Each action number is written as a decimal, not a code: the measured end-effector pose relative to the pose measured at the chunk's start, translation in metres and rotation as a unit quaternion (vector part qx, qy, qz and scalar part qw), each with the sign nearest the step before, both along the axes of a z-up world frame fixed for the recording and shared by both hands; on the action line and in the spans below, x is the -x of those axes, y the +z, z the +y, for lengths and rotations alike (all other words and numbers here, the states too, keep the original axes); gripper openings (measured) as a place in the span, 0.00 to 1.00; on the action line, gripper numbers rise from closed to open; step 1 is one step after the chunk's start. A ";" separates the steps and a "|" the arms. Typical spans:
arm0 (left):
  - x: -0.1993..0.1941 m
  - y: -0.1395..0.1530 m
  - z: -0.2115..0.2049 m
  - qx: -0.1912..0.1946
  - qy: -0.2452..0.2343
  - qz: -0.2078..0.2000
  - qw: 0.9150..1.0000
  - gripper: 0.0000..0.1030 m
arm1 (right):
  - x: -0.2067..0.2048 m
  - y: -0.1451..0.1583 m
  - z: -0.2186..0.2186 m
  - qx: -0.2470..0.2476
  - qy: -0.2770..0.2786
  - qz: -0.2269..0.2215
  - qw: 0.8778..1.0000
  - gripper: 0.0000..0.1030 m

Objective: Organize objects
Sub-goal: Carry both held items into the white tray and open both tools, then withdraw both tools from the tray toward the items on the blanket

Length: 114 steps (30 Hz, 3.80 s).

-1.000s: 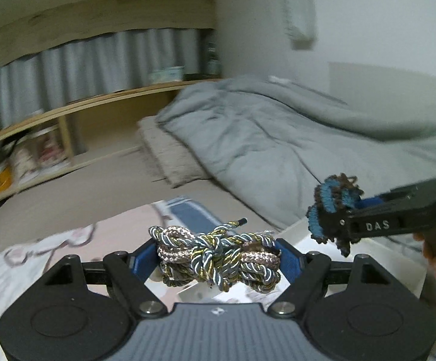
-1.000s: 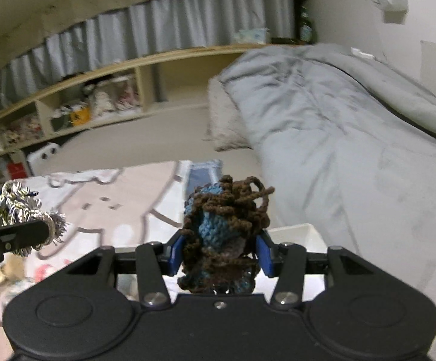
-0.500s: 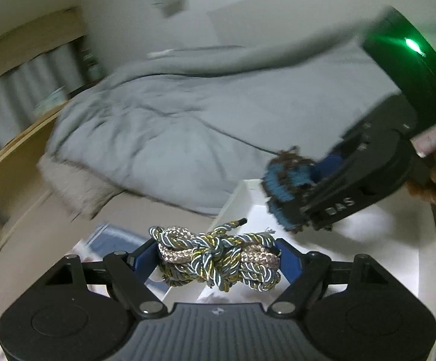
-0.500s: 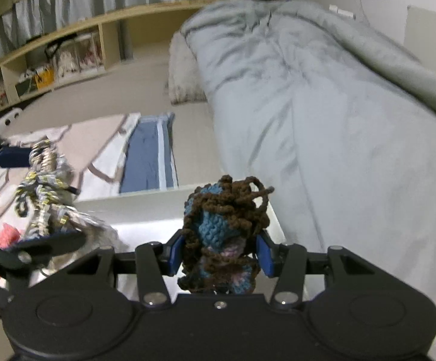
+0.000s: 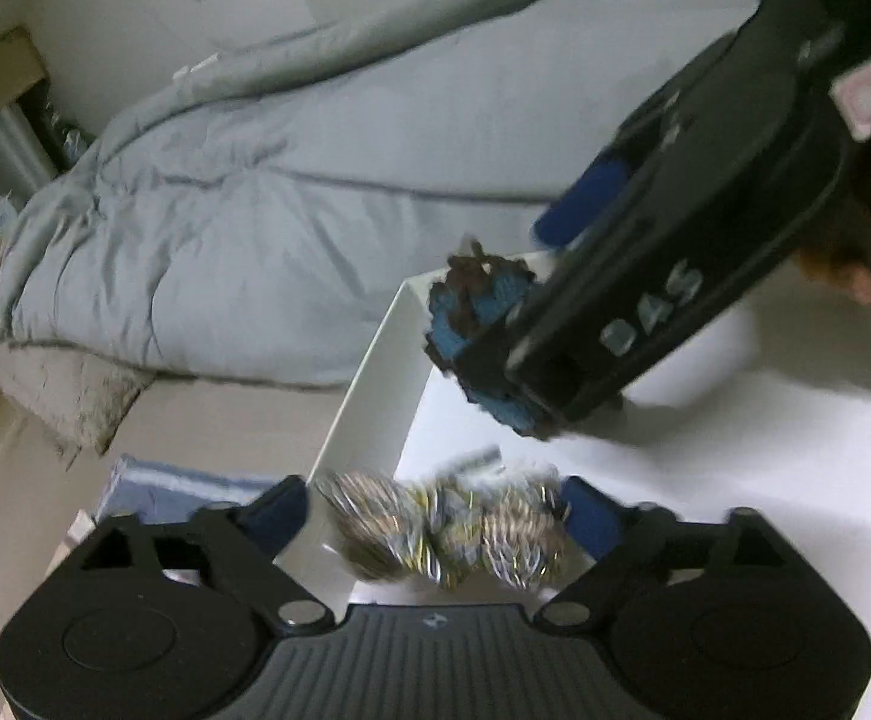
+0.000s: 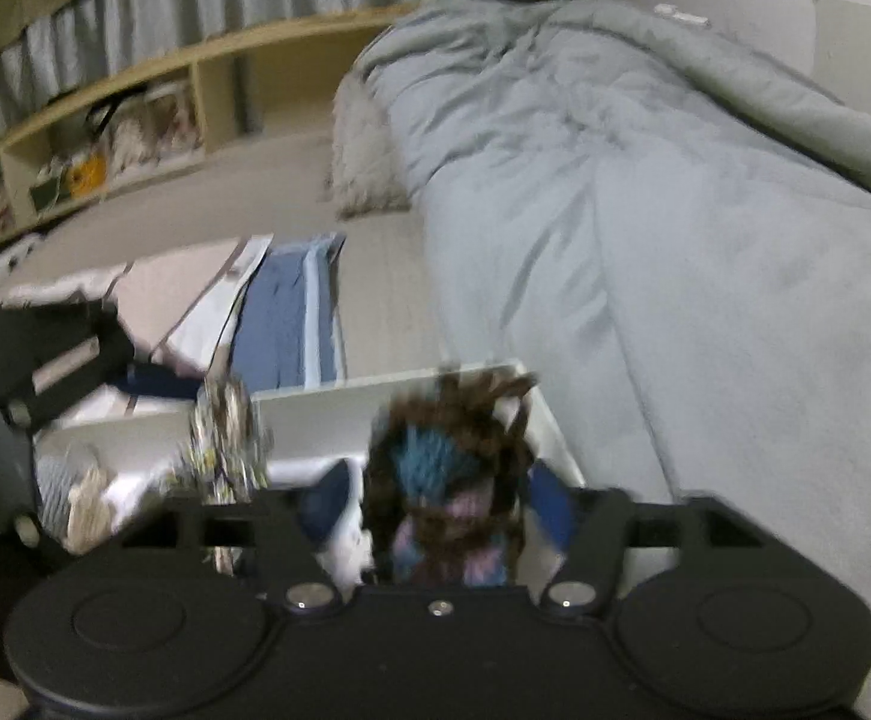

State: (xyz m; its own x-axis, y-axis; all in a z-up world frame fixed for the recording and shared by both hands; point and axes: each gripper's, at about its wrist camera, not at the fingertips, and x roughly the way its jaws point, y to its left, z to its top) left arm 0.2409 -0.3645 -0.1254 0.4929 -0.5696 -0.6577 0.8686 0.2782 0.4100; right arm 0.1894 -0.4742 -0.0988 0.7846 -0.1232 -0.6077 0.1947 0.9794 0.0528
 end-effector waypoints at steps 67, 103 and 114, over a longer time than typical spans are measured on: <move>0.123 0.136 0.182 0.202 0.320 0.137 0.916 1.00 | 0.167 0.101 0.071 0.002 -0.036 -0.027 0.999 1.00; 0.130 0.131 0.283 0.230 0.417 0.113 0.872 1.00 | 0.150 0.084 0.133 -0.019 0.023 -0.039 0.999 1.00; 0.122 0.125 0.347 0.233 0.478 0.086 0.842 1.00 | 0.114 0.081 0.182 -0.038 0.088 -0.043 0.995 1.00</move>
